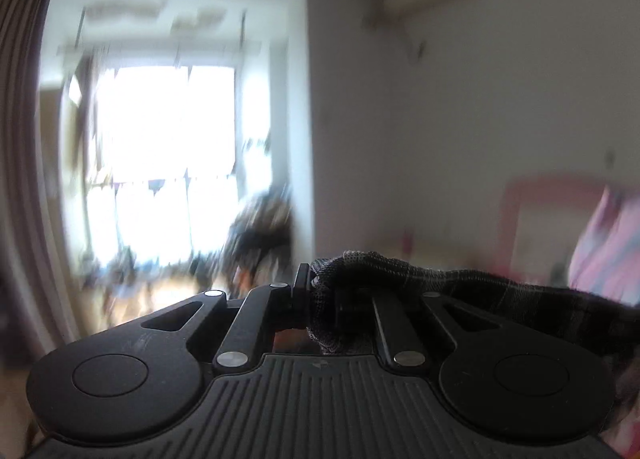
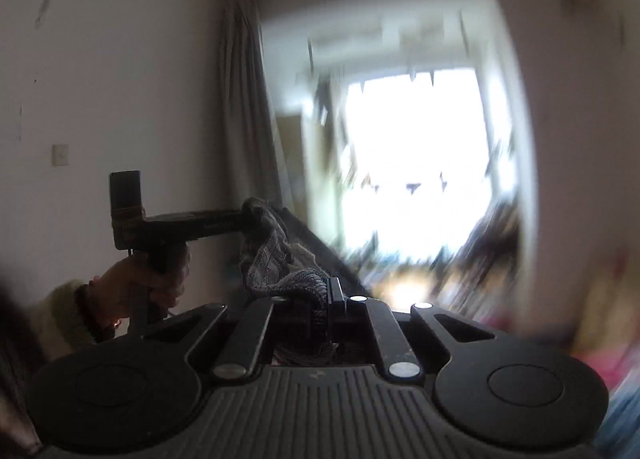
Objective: Fold clothes
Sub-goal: 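Raise the plaid shirt high with both grippers, shaking it out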
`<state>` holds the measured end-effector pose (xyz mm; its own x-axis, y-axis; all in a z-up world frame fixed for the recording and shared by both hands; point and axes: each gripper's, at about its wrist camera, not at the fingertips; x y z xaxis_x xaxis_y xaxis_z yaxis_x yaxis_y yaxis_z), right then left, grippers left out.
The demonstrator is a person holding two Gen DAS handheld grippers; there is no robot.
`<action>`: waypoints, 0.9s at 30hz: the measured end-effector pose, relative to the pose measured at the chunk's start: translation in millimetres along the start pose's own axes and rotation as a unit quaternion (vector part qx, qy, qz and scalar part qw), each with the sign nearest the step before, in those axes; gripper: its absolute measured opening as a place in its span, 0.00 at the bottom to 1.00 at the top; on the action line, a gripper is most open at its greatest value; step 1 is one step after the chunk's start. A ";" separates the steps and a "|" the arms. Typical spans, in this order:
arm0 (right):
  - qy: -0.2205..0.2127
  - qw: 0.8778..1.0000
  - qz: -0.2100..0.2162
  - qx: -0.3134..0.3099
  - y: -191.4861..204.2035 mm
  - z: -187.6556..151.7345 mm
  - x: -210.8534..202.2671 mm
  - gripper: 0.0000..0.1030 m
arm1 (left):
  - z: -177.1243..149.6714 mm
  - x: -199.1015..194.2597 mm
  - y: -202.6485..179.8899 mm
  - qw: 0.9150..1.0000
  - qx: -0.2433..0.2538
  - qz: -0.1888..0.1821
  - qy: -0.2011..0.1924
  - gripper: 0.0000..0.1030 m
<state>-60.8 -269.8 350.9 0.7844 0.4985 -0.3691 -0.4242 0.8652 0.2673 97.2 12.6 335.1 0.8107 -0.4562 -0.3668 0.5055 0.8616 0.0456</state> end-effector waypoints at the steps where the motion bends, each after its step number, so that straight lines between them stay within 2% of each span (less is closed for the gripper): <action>1: 0.033 0.999 0.022 0.028 -8.2 -25.9 25.1 0.08 | -37.2 7.9 9.3 1.000 -0.001 0.006 0.028 0.09; 3: 0.101 0.991 0.058 0.072 -19.0 -79.1 74.9 0.08 | -98.8 28.0 30.3 0.996 -0.024 0.023 0.082 0.09; 5: 0.171 0.977 0.087 0.093 -19.3 -131.5 122.1 0.08 | -160.2 48.1 51.2 0.989 -0.048 0.039 0.135 0.09; 7: 0.214 0.966 0.107 0.094 -8.3 -174.0 167.6 0.08 | -213.7 64.4 71.3 0.980 -0.071 0.057 0.179 0.09; 10: 0.280 0.948 0.135 0.073 14.0 -216.0 229.1 0.08 | -281.7 82.7 100.0 0.964 -0.104 0.086 0.230 0.09; 13: 0.328 0.929 0.163 0.051 37.8 -240.7 274.8 0.08 | -289.6 91.6 142.8 0.952 -0.139 0.106 0.251 0.09; 15: 0.353 0.918 0.179 0.034 55.2 -252.0 301.7 0.08 | -278.4 82.3 168.4 0.949 -0.162 0.106 0.247 0.09; 19: 0.365 0.907 0.211 -0.002 79.6 -246.9 334.2 0.08 | -276.9 61.9 198.3 0.949 -0.172 0.115 0.238 0.09; 21: 0.367 0.903 0.225 -0.009 85.2 -249.5 345.9 0.08 | -295.7 57.5 206.0 0.947 -0.168 0.125 0.244 0.09; 24: 0.383 0.894 0.233 -0.003 90.0 -262.9 365.5 0.08 | -325.0 63.8 211.2 0.939 -0.146 0.148 0.274 0.09; 27: 0.404 0.885 0.233 0.007 94.7 -282.3 385.8 0.08 | -357.2 72.1 220.9 0.925 -0.148 0.156 0.314 0.10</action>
<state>73.9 19.4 -17.5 -0.0563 0.6816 -0.7296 -0.6056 0.5577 0.5677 161.8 249.5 -13.2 0.5246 -0.0353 -0.8506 0.0968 0.9951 0.0184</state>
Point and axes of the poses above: each gripper's, at about its wrist camera, not at the fingertips, and x roughly the way its jaws point, y to its left, z to its top, and after that the axes turned 10 degrees about y, right-handed
